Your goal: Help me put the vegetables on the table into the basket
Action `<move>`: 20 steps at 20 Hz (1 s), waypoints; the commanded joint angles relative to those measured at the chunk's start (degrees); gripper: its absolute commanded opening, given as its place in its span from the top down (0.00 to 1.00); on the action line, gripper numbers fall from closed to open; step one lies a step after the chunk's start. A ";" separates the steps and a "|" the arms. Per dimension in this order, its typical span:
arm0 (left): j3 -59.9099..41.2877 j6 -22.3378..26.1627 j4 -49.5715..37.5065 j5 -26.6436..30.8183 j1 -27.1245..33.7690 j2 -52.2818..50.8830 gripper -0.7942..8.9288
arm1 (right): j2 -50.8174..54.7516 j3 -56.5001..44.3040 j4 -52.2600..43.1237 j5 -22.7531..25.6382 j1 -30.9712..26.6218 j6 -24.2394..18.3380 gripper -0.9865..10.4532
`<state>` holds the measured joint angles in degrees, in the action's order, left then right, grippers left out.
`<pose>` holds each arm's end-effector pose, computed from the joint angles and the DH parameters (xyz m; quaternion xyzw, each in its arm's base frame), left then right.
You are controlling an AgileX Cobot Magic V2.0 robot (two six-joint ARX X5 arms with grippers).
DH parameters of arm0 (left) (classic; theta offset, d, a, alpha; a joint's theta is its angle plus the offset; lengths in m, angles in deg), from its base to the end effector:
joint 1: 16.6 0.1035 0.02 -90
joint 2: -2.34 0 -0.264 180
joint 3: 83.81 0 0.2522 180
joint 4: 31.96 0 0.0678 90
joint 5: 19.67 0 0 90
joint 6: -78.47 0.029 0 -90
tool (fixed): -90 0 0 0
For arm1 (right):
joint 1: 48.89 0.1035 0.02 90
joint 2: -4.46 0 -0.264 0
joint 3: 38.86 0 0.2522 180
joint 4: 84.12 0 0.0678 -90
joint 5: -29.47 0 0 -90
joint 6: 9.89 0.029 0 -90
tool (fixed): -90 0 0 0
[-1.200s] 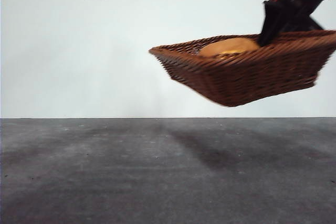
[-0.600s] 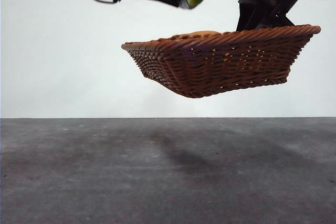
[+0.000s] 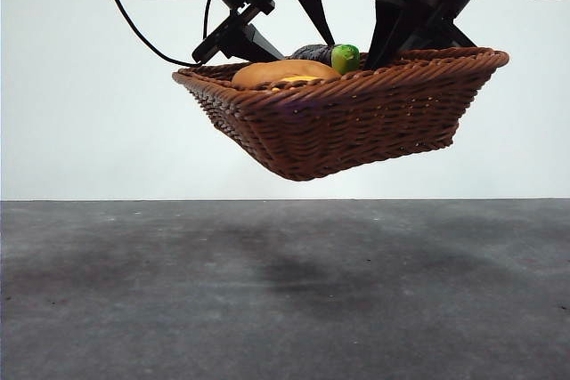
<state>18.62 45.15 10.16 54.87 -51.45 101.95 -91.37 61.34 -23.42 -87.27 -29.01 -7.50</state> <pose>0.3157 -0.2292 0.3156 -0.1901 0.4323 -0.2885 0.8329 0.3249 0.1314 0.3074 0.0451 0.4783 0.3389 0.8089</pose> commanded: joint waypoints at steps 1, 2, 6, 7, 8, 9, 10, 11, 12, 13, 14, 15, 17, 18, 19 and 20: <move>-0.31 -0.90 -0.15 0.48 -0.11 0.66 0.91 | 0.09 -0.28 -0.74 -0.72 0.28 1.05 0.92; -0.31 -1.01 0.13 0.50 -0.04 0.66 0.86 | 0.09 -0.28 -0.66 -0.98 0.37 1.03 0.92; -0.28 -0.68 0.26 -1.68 -0.09 0.63 0.52 | 0.09 -0.28 -0.33 -1.53 0.37 0.98 0.92; -0.28 -0.68 0.28 -1.66 -0.09 0.57 0.52 | 0.09 -0.28 -0.31 -1.55 0.37 0.98 0.92; 0.07 -0.52 0.59 -2.12 -0.07 0.52 0.52 | 0.09 -0.28 -0.24 -1.55 0.37 0.96 0.92; 0.57 -0.28 0.81 -2.97 -0.07 0.46 0.52 | 0.09 -0.28 -0.22 -1.55 0.37 0.96 0.92; 0.92 0.46 1.11 -3.21 -0.07 0.17 0.52 | 0.09 -0.28 -0.20 -1.57 0.37 0.96 0.92; 1.01 1.22 1.46 -4.04 -0.04 -0.61 0.52 | 0.09 -0.28 -0.11 -1.55 0.35 0.68 0.92; 1.01 2.60 2.19 -3.91 0.00 -1.95 0.52 | 0.09 -0.28 -0.13 -1.55 0.24 0.55 0.92; 1.01 4.07 3.13 -3.76 0.37 -4.09 0.53 | 0.09 -0.28 -0.22 -1.73 -0.33 0.52 0.92; 1.01 5.40 4.22 -3.78 0.90 -6.62 0.53 | 0.09 -0.28 -0.22 -1.81 -0.90 0.55 0.92; 1.01 7.78 6.54 -3.30 1.92 -9.88 0.53 | 0.09 -0.24 -0.20 -2.12 -1.57 0.55 0.92; 1.01 13.59 13.11 0.81 3.65 -17.68 0.53 | 0.15 -0.17 0.09 -4.52 -3.76 0.59 0.92; 1.01 16.96 16.83 3.50 4.39 -21.86 0.53 | 0.22 0.04 0.72 -5.05 -4.90 0.57 0.92; 1.01 20.11 20.74 7.02 5.11 -26.36 0.56 | 0.33 0.35 1.22 -4.94 -6.43 0.55 0.92; 1.01 23.34 24.09 10.93 5.66 -30.77 0.73 | 0.50 0.55 1.33 -5.03 -8.33 0.59 0.92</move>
<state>19.54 65.41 35.21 66.37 -45.90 70.35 -91.35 61.36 -21.43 -91.42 -37.86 -7.52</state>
